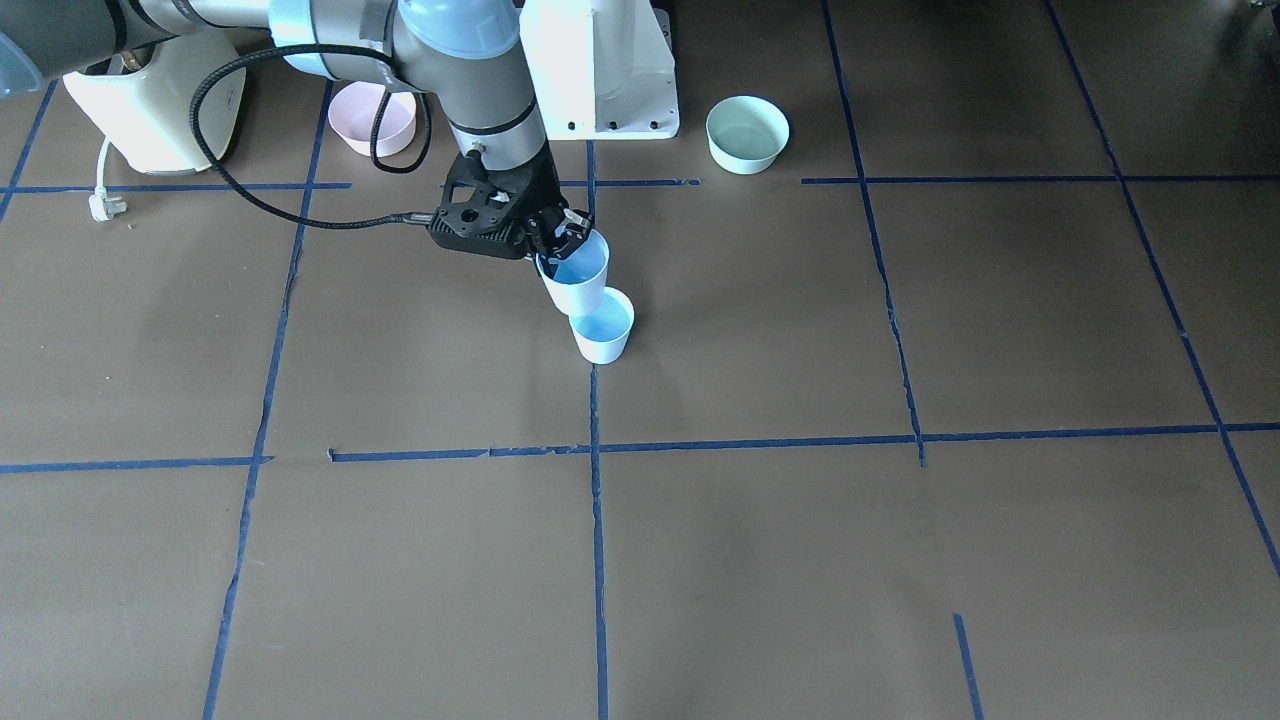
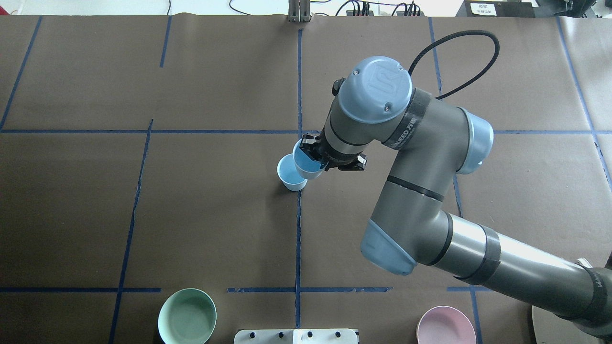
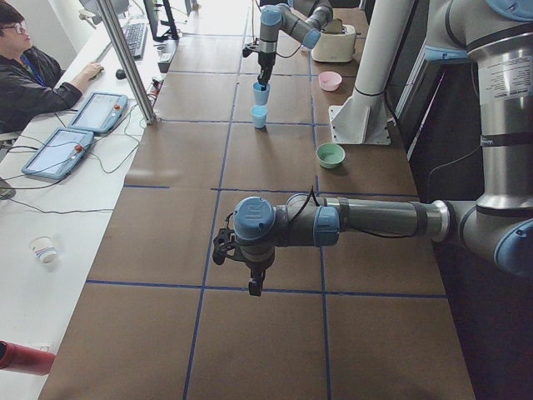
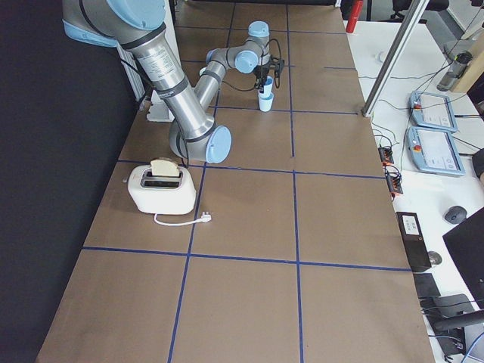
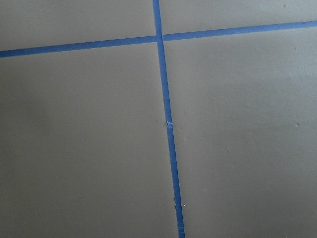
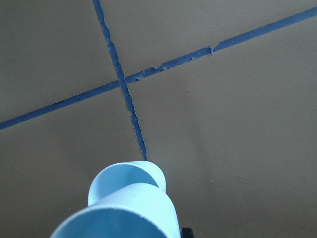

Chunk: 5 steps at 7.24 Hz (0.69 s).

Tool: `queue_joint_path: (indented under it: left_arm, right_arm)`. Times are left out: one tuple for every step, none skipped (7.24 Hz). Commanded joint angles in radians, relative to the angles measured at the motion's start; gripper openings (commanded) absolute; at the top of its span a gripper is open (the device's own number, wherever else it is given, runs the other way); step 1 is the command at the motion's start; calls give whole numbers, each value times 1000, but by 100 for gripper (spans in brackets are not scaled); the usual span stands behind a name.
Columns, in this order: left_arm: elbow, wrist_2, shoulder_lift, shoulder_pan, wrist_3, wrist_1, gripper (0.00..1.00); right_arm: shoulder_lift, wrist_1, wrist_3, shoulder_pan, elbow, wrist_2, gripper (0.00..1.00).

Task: Stack blue cups with both arms
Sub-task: 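Carry the cup with the right gripper and lower it into the center cup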

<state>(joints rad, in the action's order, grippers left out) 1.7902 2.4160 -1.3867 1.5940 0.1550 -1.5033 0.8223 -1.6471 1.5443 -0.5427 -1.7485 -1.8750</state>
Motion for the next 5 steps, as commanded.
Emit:
queue_joint_path:
  left_arm:
    - [0, 0, 0, 0, -9, 0, 100]
    - [0, 0, 0, 0, -12, 0, 100]
    - [0, 0, 0, 0, -12, 0, 100]
    - [0, 0, 0, 0, -12, 0, 100]
    - [-2, 0, 0, 0, -12, 0, 100]
  right_arm:
    - [-32, 3, 11, 18, 50, 37, 2]
    - [-43, 6, 13, 18, 70, 39, 3]
    - [-58, 6, 13, 18, 92, 45, 3]
    - [-58, 6, 11, 18, 101, 45, 6]
    - [-57, 7, 10, 21, 103, 45, 72]
